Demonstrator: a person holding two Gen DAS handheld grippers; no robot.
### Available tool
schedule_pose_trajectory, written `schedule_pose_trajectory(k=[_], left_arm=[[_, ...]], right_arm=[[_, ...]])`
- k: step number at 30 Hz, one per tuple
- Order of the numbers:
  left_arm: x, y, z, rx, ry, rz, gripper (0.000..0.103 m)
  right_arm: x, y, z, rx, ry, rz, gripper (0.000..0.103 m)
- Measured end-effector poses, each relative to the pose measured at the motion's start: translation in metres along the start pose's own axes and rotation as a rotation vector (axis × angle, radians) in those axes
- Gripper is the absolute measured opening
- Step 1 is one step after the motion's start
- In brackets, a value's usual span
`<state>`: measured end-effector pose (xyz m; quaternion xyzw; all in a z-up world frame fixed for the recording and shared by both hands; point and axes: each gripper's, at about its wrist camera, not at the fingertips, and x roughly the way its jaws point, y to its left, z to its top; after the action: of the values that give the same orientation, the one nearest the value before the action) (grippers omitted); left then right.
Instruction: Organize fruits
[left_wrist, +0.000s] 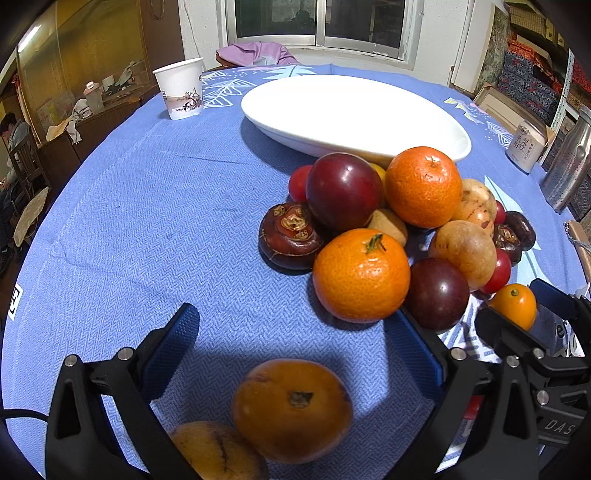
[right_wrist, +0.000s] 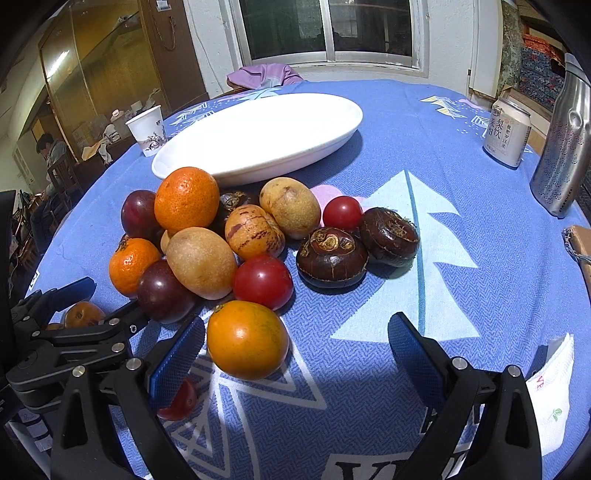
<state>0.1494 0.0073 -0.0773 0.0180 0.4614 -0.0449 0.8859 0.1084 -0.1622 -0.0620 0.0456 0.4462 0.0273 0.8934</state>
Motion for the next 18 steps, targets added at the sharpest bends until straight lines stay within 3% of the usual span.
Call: schedule_pose_trajectory(k=[18], left_arm=[[-0.0008, -0.0012, -0.001, 0.007, 0.006, -0.003, 0.099]], right_arm=[[0.0002, 0.0001, 0.0001, -0.004, 0.002, 0.0, 0.1]])
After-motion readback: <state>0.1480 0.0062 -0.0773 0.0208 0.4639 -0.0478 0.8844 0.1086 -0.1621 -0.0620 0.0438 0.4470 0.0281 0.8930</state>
